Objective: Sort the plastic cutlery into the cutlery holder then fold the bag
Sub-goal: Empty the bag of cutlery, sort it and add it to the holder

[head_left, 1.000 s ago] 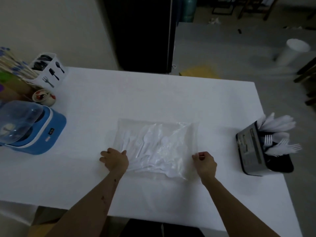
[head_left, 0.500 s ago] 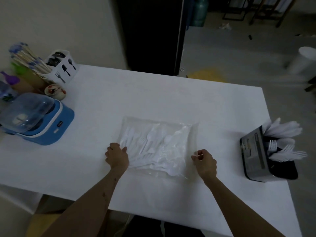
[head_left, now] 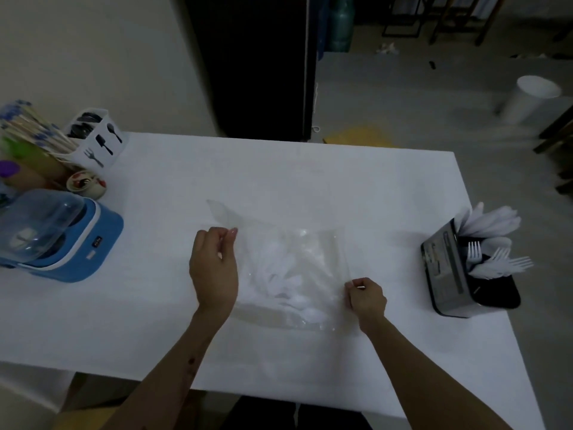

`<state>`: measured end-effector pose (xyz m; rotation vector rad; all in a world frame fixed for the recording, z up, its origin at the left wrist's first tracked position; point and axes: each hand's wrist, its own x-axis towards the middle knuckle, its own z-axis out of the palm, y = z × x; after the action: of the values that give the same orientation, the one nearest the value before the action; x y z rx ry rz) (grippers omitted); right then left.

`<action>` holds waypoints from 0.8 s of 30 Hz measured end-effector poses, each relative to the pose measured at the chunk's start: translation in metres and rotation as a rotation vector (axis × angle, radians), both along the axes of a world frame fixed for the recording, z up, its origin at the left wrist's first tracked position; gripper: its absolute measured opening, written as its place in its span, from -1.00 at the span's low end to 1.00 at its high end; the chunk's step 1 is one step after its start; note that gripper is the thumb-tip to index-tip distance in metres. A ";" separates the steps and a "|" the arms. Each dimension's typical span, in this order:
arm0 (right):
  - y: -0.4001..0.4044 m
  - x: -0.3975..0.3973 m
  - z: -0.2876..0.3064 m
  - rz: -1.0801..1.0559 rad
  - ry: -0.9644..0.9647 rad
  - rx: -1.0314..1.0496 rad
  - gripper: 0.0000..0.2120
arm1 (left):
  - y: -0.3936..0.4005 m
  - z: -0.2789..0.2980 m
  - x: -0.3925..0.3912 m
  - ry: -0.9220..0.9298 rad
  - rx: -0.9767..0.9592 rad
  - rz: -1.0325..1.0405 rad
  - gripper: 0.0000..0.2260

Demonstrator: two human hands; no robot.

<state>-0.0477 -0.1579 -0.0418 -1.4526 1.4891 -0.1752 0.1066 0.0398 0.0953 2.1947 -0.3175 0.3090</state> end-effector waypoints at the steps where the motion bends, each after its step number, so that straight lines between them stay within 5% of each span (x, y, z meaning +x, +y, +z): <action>1: 0.001 -0.001 -0.001 -0.028 -0.007 0.029 -0.91 | -0.004 0.011 -0.003 -0.039 -0.030 -0.021 -0.85; 6: 0.000 0.003 -0.001 -0.096 -0.075 0.138 -0.96 | -0.012 0.035 -0.011 -0.204 -0.075 -0.078 -0.87; 12: -0.008 0.008 0.004 -0.118 -0.132 0.208 -0.94 | -0.010 0.032 0.004 -0.190 -0.093 -0.057 -0.87; 17: -0.007 0.018 0.009 -0.109 -0.239 0.374 -0.89 | -0.014 0.043 0.001 0.190 -0.483 0.002 -0.83; 21: -0.002 0.022 0.011 -0.057 -0.143 0.190 -0.94 | -0.013 0.038 0.006 0.076 -0.075 -0.046 -0.77; 24: 0.001 0.021 0.006 -0.109 -0.148 0.159 -0.90 | -0.014 0.033 0.006 0.041 0.021 -0.091 -0.73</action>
<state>-0.0271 -0.1574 -0.0359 -1.2071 1.4289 -0.2204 0.1122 0.0259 0.1280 2.1969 -0.3988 0.2114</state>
